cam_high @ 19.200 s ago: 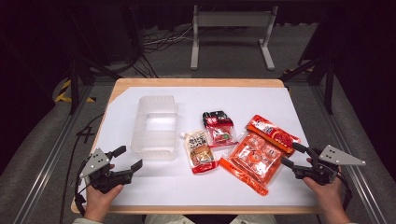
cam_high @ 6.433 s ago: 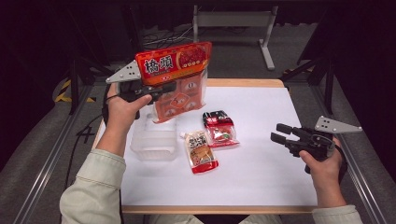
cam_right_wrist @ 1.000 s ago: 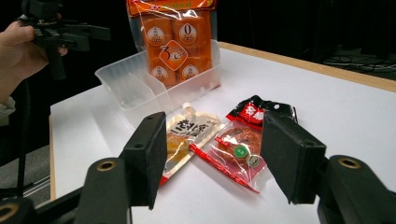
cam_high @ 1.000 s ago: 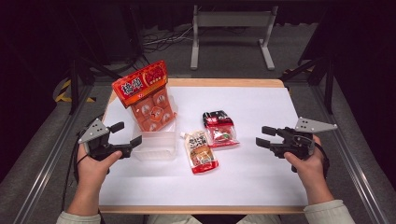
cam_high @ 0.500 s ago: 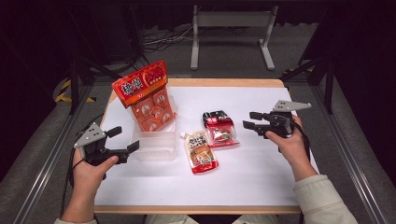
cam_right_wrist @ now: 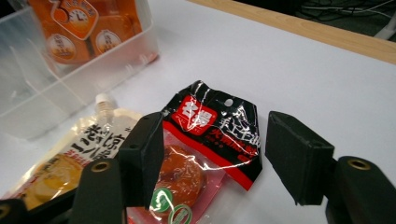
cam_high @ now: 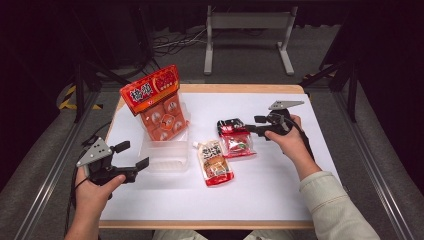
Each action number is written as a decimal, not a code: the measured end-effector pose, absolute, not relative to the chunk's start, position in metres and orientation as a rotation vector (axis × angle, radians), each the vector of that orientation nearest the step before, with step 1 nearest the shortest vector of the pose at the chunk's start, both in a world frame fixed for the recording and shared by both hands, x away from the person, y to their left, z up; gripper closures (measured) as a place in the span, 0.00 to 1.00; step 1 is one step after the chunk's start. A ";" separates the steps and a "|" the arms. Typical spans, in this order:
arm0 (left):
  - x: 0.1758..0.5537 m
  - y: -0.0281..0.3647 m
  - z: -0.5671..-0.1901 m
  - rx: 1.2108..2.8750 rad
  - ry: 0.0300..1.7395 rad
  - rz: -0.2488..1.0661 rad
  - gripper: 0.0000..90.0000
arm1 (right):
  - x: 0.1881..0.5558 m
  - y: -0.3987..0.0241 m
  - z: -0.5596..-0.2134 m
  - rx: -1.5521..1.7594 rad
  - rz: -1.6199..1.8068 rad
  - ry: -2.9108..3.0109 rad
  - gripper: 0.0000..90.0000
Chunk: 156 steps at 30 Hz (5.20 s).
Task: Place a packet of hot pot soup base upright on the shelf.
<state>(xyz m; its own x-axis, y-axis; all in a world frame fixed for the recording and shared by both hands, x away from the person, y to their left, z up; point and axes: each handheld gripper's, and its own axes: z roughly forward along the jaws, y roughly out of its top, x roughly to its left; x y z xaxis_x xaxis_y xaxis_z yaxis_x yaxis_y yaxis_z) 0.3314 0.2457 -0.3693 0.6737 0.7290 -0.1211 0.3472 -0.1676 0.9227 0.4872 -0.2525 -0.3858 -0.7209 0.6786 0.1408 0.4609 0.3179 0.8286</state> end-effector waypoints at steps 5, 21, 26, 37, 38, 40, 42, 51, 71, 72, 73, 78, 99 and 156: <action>0.332 0.246 -0.372 1.772 0.869 0.420 0.11 | 0.501 -0.247 -0.393 1.060 1.337 2.365 0.41; 0.335 0.243 -0.374 1.779 0.852 0.395 0.11 | 0.528 -0.241 -0.418 1.154 1.364 2.346 0.38; 0.335 0.242 -0.375 1.786 0.850 0.387 0.10 | 0.533 -0.241 -0.426 1.182 1.359 2.339 0.38; 0.336 0.240 -0.377 1.793 0.847 0.379 0.10 | 0.542 -0.228 -0.437 1.181 1.273 2.404 0.36; 0.336 0.240 -0.376 1.792 0.845 0.379 0.10 | 0.543 -0.226 -0.438 1.175 1.269 2.406 0.36; 0.335 0.240 -0.376 1.790 0.846 0.379 0.10 | 0.544 -0.223 -0.439 1.169 1.240 2.423 0.36; 0.335 0.239 -0.376 1.793 0.845 0.378 0.10 | 0.545 -0.221 -0.440 1.166 1.220 2.433 0.35; 0.335 0.238 -0.378 1.812 0.858 0.396 0.10 | 0.547 -0.213 -0.444 1.139 1.220 2.422 0.30; 0.336 0.239 -0.379 1.812 0.861 0.371 0.11 | 0.543 -0.208 -0.441 1.122 1.167 2.459 0.56; 0.336 0.239 -0.379 1.813 0.861 0.371 0.11 | 0.543 -0.209 -0.441 1.111 1.156 2.463 0.59; 0.336 0.239 -0.379 1.812 0.861 0.372 0.11 | 0.543 -0.209 -0.441 1.103 1.151 2.465 0.61; 0.336 0.240 -0.379 1.816 0.862 0.373 0.11 | 0.542 -0.211 -0.439 1.067 1.108 2.482 0.79; 0.337 0.244 -0.383 1.795 0.875 0.371 0.11 | 0.533 -0.222 -0.420 1.048 1.166 2.470 0.99; 0.328 0.245 -0.388 1.800 0.874 0.388 0.04 | 0.462 -0.235 -0.303 0.581 1.672 2.188 0.99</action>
